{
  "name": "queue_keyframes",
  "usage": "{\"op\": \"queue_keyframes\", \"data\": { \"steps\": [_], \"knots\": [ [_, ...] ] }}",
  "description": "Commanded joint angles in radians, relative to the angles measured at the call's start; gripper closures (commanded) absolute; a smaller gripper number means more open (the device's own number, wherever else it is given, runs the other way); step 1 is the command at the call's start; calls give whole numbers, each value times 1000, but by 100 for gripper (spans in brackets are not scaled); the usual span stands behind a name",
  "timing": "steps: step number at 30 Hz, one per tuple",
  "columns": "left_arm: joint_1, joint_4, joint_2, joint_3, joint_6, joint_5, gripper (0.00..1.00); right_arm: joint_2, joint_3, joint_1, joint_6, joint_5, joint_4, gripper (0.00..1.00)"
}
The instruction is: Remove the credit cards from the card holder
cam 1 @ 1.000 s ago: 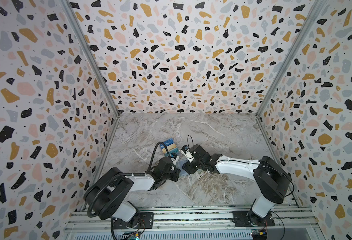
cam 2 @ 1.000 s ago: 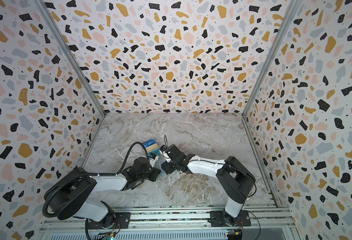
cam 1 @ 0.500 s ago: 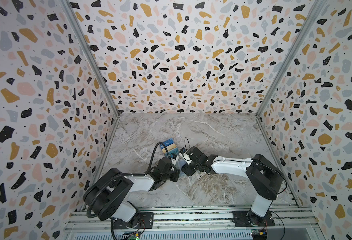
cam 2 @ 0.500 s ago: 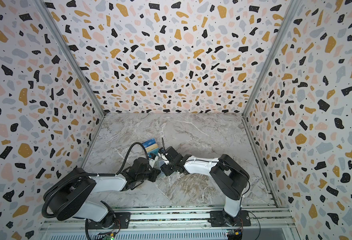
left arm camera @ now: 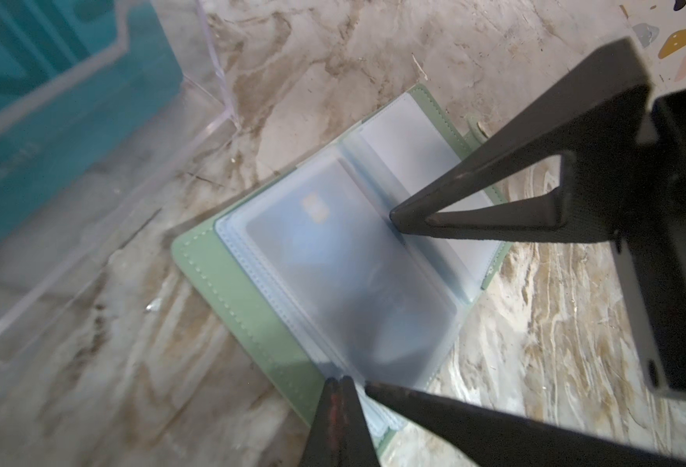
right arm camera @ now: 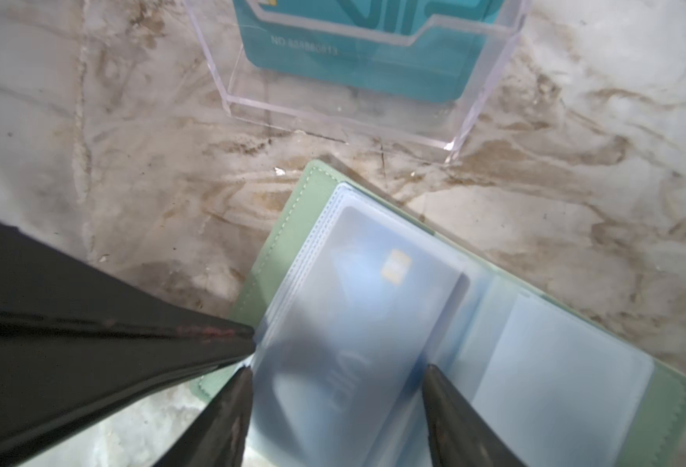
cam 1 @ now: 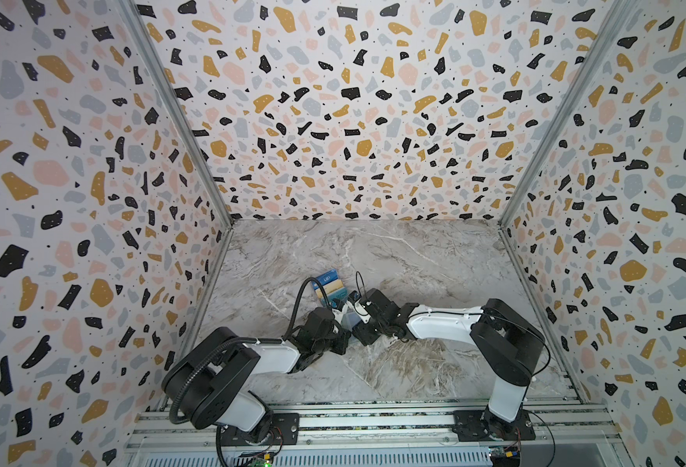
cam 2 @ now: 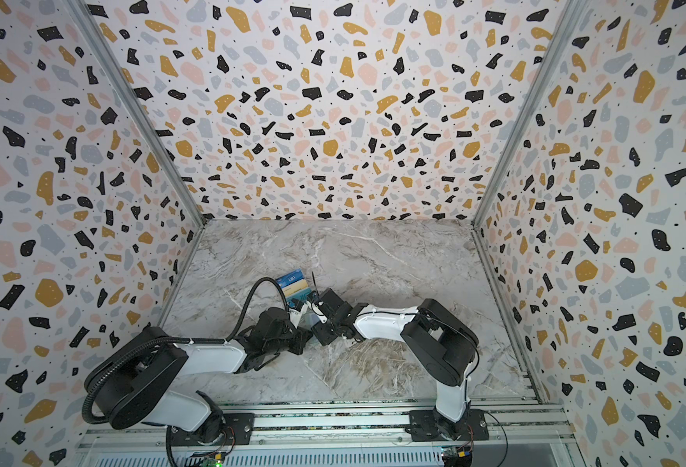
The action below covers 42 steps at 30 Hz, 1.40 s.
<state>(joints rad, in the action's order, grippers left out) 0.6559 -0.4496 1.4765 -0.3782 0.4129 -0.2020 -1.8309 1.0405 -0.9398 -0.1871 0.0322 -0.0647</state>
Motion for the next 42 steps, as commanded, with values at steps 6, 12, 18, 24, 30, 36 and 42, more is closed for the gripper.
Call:
{"op": "queue_keyframes", "data": {
  "steps": [6,12,18,24,30,36,42],
  "knots": [
    [3,28,11,24,6,-2,100,-39,36,-23,1,-87,-64,35],
    [4,25,16,27,7,0,100,-45,36,-26,-8,-129,-88,40],
    [4,23,20,33,6,3,100,-43,40,-26,-21,-166,-98,43],
    [4,24,20,39,4,7,100,-39,45,-21,-33,-187,-107,51],
    [3,24,21,40,3,9,100,-26,43,-7,-51,-196,-115,54],
    [4,17,34,39,2,8,100,45,10,-8,-19,-125,-70,47],
    [3,9,41,41,8,10,100,94,-36,-8,4,-23,6,44]
  ]
}}
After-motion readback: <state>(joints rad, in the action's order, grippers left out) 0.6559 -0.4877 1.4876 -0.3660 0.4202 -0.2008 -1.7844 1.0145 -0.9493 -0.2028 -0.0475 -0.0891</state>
